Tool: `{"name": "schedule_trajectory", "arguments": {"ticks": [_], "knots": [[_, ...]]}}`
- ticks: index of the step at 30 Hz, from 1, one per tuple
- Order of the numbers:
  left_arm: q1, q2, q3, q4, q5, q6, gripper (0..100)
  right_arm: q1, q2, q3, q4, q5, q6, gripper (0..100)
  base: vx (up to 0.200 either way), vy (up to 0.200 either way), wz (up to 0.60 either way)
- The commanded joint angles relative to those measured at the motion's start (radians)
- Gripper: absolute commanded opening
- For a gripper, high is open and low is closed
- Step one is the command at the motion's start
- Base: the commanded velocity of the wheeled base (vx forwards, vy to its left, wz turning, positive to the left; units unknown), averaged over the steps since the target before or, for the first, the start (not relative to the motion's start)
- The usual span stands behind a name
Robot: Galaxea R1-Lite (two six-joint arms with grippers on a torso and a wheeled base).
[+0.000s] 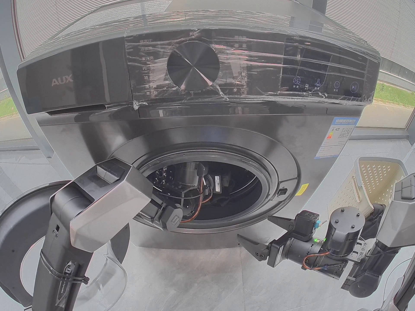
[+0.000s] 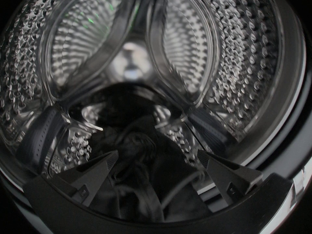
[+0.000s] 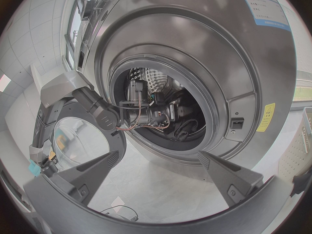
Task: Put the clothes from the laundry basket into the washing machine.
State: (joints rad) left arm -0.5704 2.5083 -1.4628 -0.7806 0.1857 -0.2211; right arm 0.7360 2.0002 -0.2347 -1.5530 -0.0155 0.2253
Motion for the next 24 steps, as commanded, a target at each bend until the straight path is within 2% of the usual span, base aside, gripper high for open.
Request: {"name": "schedule_trajectory", "arguments": {"ticks": [1,5,16,17,24], "knots": [[-0.028,-0.080,0.128,0.032,-0.061,-0.001,100,0.000,0.002,0.003,-0.013,0.000,0.000,100,0.000,0.000,0.00],[-0.037,-0.062,0.151,0.029,-0.074,0.002,100,0.002,0.002,0.003,-0.013,0.000,0.000,100,0.000,0.000,0.00],[-0.023,0.030,0.098,0.027,-0.086,0.008,100,0.002,0.002,0.003,-0.013,0.000,0.000,100,0.000,0.000,0.00],[-0.022,0.044,0.081,0.034,-0.085,0.008,0,0.002,0.002,0.003,-0.013,0.000,0.000,100,0.000,0.000,0.00],[0.001,0.083,0.012,0.027,-0.069,0.017,0,0.002,0.002,0.002,-0.013,0.000,0.000,100,0.000,0.000,0.00]]}}
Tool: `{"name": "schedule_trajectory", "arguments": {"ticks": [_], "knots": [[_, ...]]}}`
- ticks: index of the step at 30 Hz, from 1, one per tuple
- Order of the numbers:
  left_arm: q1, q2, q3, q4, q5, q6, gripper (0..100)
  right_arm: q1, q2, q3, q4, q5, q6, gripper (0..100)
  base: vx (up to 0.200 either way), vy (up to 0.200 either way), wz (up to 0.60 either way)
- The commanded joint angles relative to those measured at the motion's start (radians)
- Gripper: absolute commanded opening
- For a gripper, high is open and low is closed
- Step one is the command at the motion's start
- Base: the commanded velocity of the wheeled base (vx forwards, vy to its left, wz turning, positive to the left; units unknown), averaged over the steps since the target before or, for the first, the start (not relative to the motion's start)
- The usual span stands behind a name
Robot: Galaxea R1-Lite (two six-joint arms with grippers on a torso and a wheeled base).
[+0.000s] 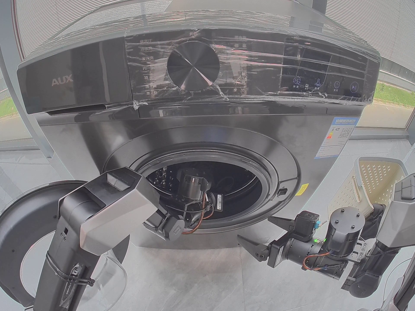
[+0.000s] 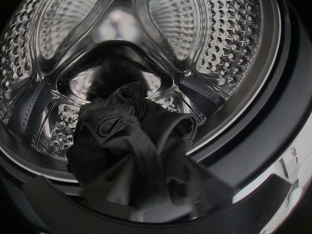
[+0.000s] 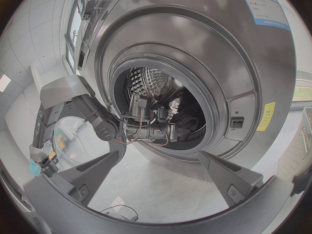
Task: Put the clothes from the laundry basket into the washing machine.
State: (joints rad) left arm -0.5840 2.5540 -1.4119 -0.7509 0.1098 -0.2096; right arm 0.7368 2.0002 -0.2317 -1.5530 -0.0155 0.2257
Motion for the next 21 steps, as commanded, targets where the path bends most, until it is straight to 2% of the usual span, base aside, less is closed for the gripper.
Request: {"name": "schedule_trajectory", "arguments": {"ticks": [1,8,14,21], "knots": [[0.021,0.046,-0.062,-0.008,0.019,0.010,0,0.001,0.002,-0.001,-0.013,0.000,0.000,100,0.000,0.000,0.00],[0.062,0.120,-0.265,-0.093,0.119,0.012,0,0.001,0.003,-0.003,-0.013,0.002,0.000,100,0.000,0.000,0.00],[0.070,0.164,-0.375,-0.097,0.137,0.015,0,0.001,0.002,-0.001,-0.013,0.002,0.000,100,0.000,0.000,0.00],[0.070,0.183,-0.386,-0.101,0.146,0.016,0,0.001,0.003,-0.001,-0.013,0.002,0.000,100,0.000,0.000,0.00]]}}
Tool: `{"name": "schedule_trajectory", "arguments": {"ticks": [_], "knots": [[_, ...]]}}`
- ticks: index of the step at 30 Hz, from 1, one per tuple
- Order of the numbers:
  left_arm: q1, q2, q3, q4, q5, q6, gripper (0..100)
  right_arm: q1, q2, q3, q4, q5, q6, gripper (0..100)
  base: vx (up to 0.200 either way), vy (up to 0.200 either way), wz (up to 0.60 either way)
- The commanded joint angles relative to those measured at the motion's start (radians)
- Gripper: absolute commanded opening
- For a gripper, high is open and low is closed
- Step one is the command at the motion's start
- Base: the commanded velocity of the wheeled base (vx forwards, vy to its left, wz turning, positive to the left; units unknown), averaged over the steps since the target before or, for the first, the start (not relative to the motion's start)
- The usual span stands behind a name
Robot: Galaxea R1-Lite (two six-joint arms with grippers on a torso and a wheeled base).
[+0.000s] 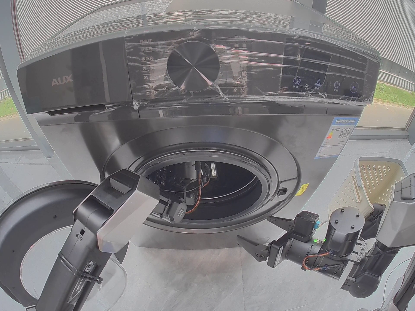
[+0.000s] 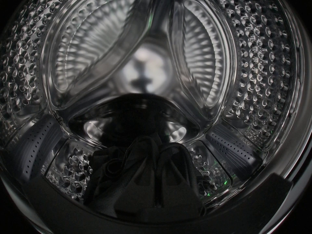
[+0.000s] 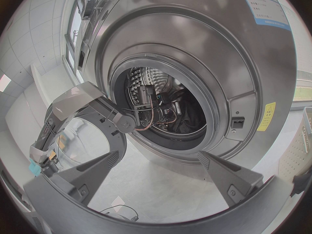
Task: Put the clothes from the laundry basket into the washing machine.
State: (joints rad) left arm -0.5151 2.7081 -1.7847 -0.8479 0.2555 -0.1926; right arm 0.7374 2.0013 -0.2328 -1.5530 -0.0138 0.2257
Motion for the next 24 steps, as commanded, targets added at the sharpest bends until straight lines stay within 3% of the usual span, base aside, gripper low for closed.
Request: {"name": "schedule_trajectory", "arguments": {"ticks": [1,2,3,9,14,17,24], "knots": [[0.001,0.029,-0.013,-0.003,0.001,-0.001,0,0.000,0.002,0.000,-0.013,0.000,0.000,100,0.000,0.000,0.00],[0.001,0.027,-0.012,-0.003,0.001,-0.001,0,0.000,0.004,-0.002,-0.013,0.000,0.000,100,0.000,0.000,0.00],[0.001,0.025,-0.013,-0.005,-0.001,-0.001,100,0.000,0.004,-0.002,-0.013,0.000,0.000,100,0.000,0.000,0.00],[-0.010,-0.001,0.025,-0.005,-0.001,-0.008,100,0.000,0.002,0.000,-0.013,0.000,0.000,100,0.000,0.000,0.00],[-0.039,-0.110,0.199,-0.008,-0.015,-0.004,100,0.000,0.002,0.001,-0.013,0.000,0.000,100,0.000,0.000,0.00],[-0.102,-0.264,0.456,-0.010,-0.059,-0.011,100,-0.001,0.001,0.003,-0.013,0.000,0.000,100,0.000,0.000,0.00],[-0.189,-0.438,0.740,-0.011,-0.061,-0.008,100,0.000,0.001,0.004,-0.013,0.000,-0.002,100,0.000,0.000,0.00]]}}
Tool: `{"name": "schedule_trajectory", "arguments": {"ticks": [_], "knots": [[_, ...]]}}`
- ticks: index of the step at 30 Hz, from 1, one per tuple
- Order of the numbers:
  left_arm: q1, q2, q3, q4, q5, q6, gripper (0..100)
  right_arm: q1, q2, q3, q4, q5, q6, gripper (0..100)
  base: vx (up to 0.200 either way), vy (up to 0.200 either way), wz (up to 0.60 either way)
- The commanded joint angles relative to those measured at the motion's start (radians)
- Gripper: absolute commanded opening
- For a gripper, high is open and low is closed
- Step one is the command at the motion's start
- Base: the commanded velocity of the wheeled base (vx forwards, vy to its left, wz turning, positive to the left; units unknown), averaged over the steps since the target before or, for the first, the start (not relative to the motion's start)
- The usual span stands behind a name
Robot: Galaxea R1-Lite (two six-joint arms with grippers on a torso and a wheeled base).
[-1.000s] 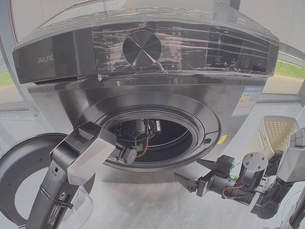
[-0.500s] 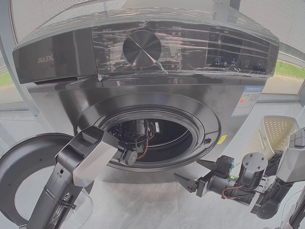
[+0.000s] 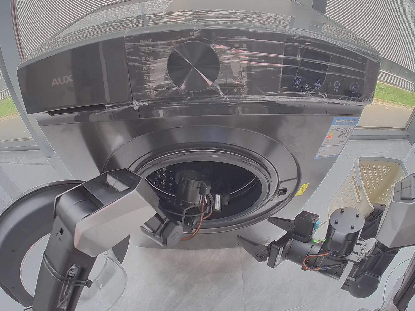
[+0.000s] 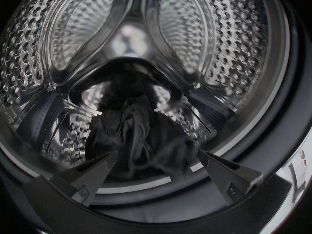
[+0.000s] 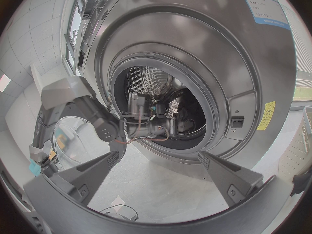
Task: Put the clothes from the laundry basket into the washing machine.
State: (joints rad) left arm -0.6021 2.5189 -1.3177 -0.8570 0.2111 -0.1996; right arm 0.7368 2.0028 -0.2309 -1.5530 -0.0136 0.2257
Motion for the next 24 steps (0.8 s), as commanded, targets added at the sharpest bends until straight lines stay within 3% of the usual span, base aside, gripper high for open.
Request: {"name": "schedule_trajectory", "arguments": {"ticks": [1,9,13,15,18,22,24], "knots": [[-0.114,-0.281,0.318,-0.005,-0.016,-0.003,100,0.001,-0.002,0.004,-0.013,0.000,-0.002,100,0.000,0.000,0.00],[-0.215,-0.546,0.581,-0.022,-0.016,-0.018,100,0.015,-0.006,0.008,-0.013,-0.005,-0.002,100,0.000,0.000,0.00],[-0.254,-0.678,0.663,-0.008,-0.012,-0.066,100,0.015,-0.007,0.011,-0.013,-0.039,-0.002,100,0.000,0.000,0.00],[-0.262,-0.741,0.701,-0.005,-0.006,-0.078,100,0.013,-0.016,0.028,-0.013,-0.052,-0.002,100,0.000,0.000,0.00],[-0.258,-0.815,0.761,-0.013,0.045,-0.084,100,0.009,-0.042,0.050,-0.013,-0.058,-0.002,100,0.000,0.000,0.00],[-0.260,-0.951,0.888,-0.010,0.067,-0.147,100,-0.002,-0.111,0.087,-0.012,-0.065,-0.002,100,0.000,0.000,0.00],[-0.251,-1.013,0.933,-0.016,0.067,-0.149,100,-0.010,-0.125,0.105,-0.012,-0.080,-0.002,100,0.000,0.000,0.00]]}}
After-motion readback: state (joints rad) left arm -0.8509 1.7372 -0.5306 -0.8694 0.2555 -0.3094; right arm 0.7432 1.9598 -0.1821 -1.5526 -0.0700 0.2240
